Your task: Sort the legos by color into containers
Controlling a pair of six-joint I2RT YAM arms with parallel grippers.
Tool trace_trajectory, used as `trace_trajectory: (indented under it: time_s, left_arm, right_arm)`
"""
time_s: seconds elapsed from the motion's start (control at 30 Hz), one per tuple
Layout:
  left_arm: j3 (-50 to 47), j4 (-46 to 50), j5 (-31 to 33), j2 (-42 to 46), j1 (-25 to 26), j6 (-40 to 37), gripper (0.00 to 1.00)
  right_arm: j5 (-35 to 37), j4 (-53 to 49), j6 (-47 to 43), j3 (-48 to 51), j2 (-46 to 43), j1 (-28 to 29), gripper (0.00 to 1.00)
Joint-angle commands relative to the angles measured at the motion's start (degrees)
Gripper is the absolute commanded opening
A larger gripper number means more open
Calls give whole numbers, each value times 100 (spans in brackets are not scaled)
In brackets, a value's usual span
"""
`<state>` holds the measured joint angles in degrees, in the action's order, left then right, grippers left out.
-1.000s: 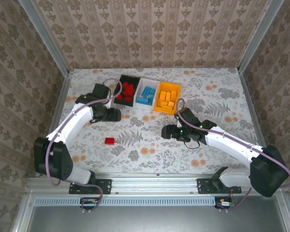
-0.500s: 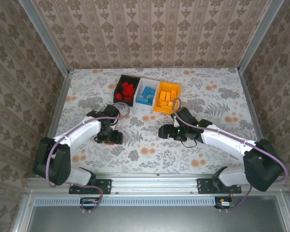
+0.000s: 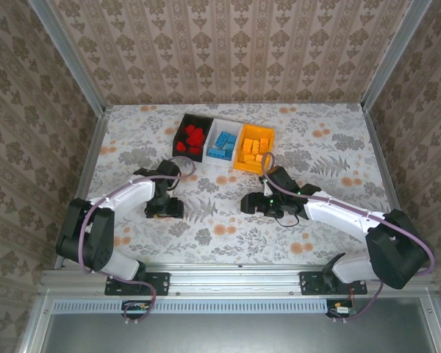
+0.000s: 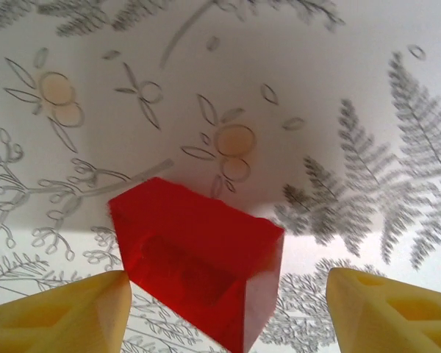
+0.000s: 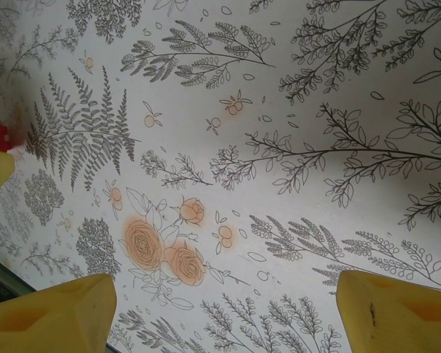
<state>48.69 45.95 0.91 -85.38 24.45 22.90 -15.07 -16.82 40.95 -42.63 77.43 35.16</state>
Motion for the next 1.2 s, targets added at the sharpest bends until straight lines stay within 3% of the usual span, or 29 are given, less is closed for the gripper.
trace_trajectory:
  time_s: [0.0, 0.13, 0.27, 0.43, 0.6, 0.7, 0.77, 0.87, 1.17]
  left_arm:
    - [-41, -104, 54, -161, -134, -126, 71]
    - [-36, -186, 50, -222, -258, -219, 69]
    - [-5, -317, -43, -293, -340, -268, 58]
    - [33, -493, -178, -518, -337, -297, 53]
    - [113, -573, -275, -661, -316, -329, 43]
    - [132, -548, -284, -639, -310, -332, 42]
    - [141, -489, -175, -590, -310, -330, 54]
    - [186, -529, -65, -567, -382, -387, 58]
    - [909, -566, 67, -1217, -473, -668, 58]
  right_arm:
    - [-66, 19, 98, 89, 7, 31, 80]
    - [-23, -37, 131, 76, -39, 53, 80]
    - [28, -61, 192, 43, -90, 103, 80]
    - [134, -168, 247, 53, -205, 200, 79]
    - [237, -308, 290, 131, -415, 211, 79]
    - [272, -314, 308, 184, -483, 211, 79]
    - [269, -305, 325, 181, -467, 211, 79]
    - [223, -300, 321, 126, -413, 220, 79]
    - [246, -347, 356, 153, -514, 236, 79]
